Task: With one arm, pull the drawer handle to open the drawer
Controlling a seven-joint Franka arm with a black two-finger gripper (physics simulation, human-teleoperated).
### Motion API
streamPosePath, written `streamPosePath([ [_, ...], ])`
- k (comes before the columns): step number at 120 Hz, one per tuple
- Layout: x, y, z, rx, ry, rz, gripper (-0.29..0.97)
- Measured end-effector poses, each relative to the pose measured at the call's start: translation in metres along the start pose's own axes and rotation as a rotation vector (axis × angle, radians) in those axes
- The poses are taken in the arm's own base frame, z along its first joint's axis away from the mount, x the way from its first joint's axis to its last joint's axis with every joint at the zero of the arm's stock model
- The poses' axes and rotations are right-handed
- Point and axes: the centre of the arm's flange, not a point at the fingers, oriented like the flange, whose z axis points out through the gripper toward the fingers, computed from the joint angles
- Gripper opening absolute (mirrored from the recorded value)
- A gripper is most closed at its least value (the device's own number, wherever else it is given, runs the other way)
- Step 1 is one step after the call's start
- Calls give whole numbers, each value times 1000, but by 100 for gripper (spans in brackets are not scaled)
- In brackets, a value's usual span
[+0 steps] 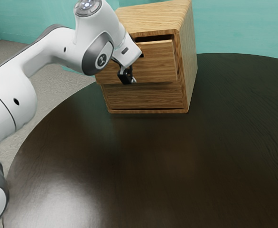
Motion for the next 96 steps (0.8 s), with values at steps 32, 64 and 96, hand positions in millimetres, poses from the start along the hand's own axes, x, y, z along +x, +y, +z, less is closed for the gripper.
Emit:
streamPosePath([
  [32,-4,7,-1,-19,-5,-15,65],
  [64,-9,12,-15,-24,-2,-29,64],
  [96,-12,21,-29,-33,-2,-37,65],
])
